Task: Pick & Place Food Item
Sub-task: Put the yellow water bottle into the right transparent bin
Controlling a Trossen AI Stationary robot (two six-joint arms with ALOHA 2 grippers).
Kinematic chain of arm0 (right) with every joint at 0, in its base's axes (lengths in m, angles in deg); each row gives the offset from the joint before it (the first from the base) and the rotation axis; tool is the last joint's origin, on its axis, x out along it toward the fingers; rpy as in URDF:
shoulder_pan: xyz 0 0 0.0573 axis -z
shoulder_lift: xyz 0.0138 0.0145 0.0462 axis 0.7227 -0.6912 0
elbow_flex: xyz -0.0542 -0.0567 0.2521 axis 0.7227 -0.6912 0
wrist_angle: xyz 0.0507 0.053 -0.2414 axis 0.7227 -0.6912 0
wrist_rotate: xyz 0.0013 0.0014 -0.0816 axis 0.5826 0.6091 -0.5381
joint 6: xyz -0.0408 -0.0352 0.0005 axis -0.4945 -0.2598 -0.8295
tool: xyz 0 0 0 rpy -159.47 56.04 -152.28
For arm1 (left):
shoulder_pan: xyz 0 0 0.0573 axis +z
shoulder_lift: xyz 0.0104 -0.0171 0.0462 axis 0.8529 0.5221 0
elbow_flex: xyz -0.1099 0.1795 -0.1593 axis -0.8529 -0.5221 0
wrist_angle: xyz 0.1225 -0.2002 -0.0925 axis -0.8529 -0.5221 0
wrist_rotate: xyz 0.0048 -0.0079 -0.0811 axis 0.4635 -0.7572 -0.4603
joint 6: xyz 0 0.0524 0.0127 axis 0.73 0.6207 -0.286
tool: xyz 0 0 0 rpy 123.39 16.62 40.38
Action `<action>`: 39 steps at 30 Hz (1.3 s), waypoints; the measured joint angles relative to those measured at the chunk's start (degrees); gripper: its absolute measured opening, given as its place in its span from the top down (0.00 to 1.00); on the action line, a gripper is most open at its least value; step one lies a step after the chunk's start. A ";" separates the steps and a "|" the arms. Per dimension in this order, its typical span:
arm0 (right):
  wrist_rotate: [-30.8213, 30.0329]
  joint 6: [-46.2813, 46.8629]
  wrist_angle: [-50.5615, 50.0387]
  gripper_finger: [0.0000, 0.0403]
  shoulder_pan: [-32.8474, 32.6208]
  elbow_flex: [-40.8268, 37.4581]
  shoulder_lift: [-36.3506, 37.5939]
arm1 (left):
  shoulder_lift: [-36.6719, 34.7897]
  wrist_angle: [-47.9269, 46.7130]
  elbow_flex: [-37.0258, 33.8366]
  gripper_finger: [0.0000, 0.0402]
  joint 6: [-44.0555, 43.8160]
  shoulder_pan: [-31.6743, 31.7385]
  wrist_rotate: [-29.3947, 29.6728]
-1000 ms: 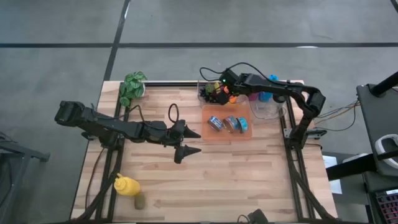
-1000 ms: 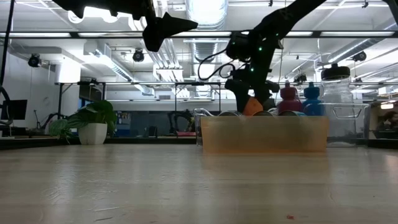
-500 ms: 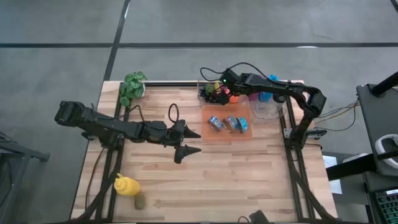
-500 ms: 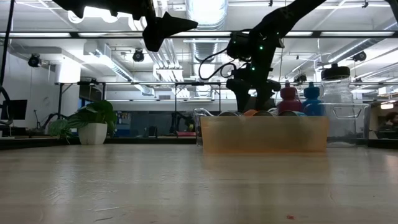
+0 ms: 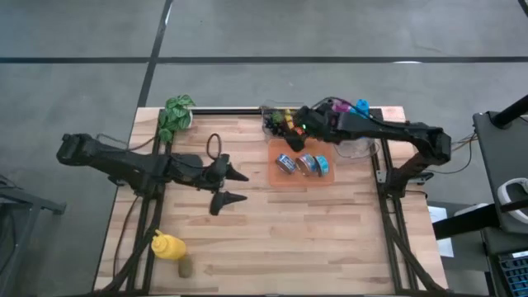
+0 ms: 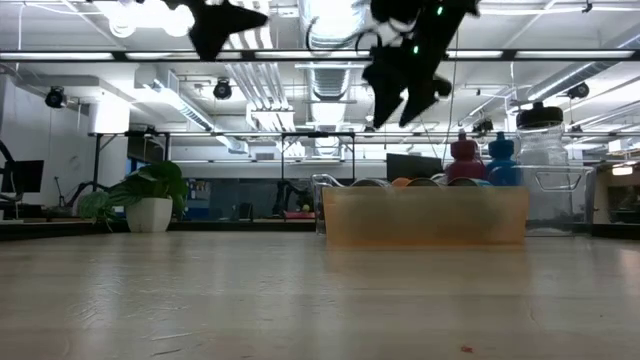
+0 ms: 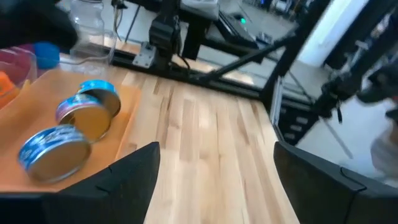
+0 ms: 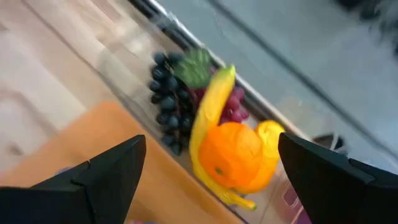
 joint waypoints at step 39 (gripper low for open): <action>-8.32 0.28 1.42 0.10 -22.55 -1.78 6.76 | -10.17 -58.37 15.76 0.18 -17.81 -33.96 6.43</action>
